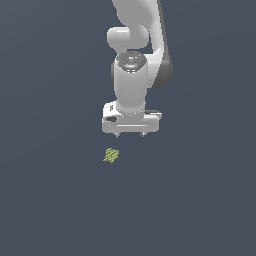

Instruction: Pick up the object and move it to a goal position.

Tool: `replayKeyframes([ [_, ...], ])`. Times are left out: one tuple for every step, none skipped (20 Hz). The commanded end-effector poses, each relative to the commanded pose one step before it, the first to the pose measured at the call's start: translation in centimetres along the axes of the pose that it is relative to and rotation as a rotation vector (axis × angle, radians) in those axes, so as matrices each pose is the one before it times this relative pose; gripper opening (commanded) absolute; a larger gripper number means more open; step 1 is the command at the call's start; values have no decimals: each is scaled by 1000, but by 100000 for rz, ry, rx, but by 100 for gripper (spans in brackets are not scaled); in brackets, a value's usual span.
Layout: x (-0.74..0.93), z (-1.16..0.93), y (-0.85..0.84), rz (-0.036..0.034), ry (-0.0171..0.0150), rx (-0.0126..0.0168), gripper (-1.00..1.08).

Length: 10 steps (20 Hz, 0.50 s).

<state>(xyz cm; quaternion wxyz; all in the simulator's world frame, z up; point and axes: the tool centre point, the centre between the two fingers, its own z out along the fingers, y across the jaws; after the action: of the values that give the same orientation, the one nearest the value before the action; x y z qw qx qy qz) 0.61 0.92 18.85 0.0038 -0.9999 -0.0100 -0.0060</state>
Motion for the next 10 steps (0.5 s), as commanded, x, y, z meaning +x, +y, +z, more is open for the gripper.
replayKeyframes([
  [0,0,1,0,0,0,100],
  [13,-23,42,-28,55,-31,100],
  [24,-117,92,-118,243,-134,100],
  [44,-173,165,-177,365,-202,100],
  [60,-241,227,-248,505,-281,100],
  [74,-306,287,-318,634,-355,100],
  [69,-304,276,-319,618,-348,100],
  [50,-233,205,-251,465,-263,100],
  [32,-162,134,-180,313,-178,100],
  [15,-92,64,-108,165,-94,100],
])
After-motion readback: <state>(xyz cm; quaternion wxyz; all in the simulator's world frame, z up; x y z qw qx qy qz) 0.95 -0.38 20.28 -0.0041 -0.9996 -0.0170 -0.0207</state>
